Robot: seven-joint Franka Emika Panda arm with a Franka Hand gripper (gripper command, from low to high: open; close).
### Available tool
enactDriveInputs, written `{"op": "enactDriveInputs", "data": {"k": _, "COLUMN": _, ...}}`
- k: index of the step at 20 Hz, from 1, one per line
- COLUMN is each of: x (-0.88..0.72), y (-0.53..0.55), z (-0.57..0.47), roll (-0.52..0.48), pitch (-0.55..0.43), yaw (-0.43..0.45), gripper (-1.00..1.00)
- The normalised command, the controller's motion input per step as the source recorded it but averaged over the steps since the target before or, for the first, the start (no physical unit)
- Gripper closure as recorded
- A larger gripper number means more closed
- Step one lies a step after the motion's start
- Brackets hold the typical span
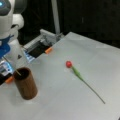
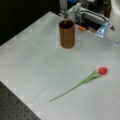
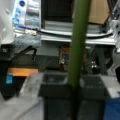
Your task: Flower insertion into a vase
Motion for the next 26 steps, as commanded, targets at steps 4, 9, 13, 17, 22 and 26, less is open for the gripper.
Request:
{"op": "enactDriveInputs", "data": {"k": 4, "x": 0.33, "y": -0.08, "z": 0.04, "roll": -0.133, "pitch": 0.476, "yaw": -0.089, "gripper": 1.0}}
{"op": "enactDriveInputs", "data": {"k": 9, "x": 0.23, "y": -0.09, "z": 0.05, "roll": -0.119, "pitch": 0.371, "yaw": -0.041, "gripper": 1.0}}
{"op": "enactDriveInputs", "data": {"k": 13, "x": 0.18, "y": -0.13, "z": 0.1, "roll": -0.127, "pitch": 0.318, "yaw": -0.004, "gripper": 1.0}}
{"op": "enactDriveInputs", "data": {"k": 17, "x": 0.18, "y": -0.14, "z": 0.09, "roll": -0.122, "pitch": 0.285, "yaw": 0.019, "gripper": 1.0}}
{"op": "enactDriveInputs", "data": {"k": 22, "x": 0.25, "y": -0.1, "z": 0.03, "roll": -0.079, "pitch": 0.23, "yaw": 0.001, "gripper": 1.0}}
{"op": "enactDriveInputs", "data": {"k": 26, "x": 0.36, "y": -0.06, "z": -0.06, "roll": -0.028, "pitch": 0.181, "yaw": -0.008, "gripper": 1.0}}
